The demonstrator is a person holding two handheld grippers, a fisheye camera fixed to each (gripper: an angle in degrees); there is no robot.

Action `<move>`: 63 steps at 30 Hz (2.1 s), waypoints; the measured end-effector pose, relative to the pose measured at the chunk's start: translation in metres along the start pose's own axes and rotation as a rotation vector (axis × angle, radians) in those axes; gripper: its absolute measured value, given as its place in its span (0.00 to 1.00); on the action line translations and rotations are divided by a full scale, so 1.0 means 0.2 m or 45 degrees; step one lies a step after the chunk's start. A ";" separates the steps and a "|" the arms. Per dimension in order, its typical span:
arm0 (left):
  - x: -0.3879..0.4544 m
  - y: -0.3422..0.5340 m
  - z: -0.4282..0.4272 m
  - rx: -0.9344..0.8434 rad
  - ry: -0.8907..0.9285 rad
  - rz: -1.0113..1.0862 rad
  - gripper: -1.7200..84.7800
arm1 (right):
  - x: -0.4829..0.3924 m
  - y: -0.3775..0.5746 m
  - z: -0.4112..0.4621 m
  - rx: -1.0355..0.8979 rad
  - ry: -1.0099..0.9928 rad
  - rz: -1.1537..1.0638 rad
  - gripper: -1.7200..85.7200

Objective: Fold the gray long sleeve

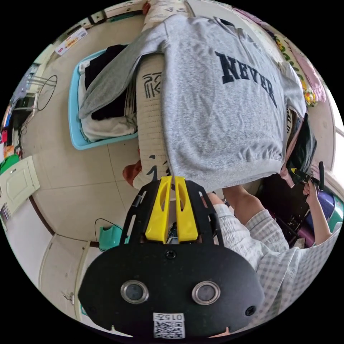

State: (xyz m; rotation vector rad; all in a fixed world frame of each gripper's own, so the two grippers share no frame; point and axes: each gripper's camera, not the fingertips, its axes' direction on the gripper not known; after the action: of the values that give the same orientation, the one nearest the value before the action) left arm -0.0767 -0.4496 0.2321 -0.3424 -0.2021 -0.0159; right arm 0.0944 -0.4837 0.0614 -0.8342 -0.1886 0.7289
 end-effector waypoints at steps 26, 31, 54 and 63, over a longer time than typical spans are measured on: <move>2.52 -0.90 -0.59 0.323 0.109 0.474 0.05 | 1.63 -0.52 -1.84 0.868 -0.660 0.386 0.07; 3.56 -1.40 -0.71 0.357 0.334 0.987 0.08 | 1.94 -0.84 -1.71 0.602 -0.813 0.609 0.11; 5.37 -1.96 0.07 -0.318 -0.143 1.442 0.10 | 2.09 -0.87 -1.13 0.500 -1.082 0.705 0.09; 5.03 -1.87 -0.14 -0.057 0.100 1.393 0.02 | 1.75 -0.68 -0.97 0.794 -0.716 0.521 0.08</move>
State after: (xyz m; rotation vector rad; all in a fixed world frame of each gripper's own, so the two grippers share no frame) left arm 0.8956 -0.7916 0.5310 -0.4604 0.0835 1.0455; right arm 0.5072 -0.4322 -0.0120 -0.0487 -0.2751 1.3161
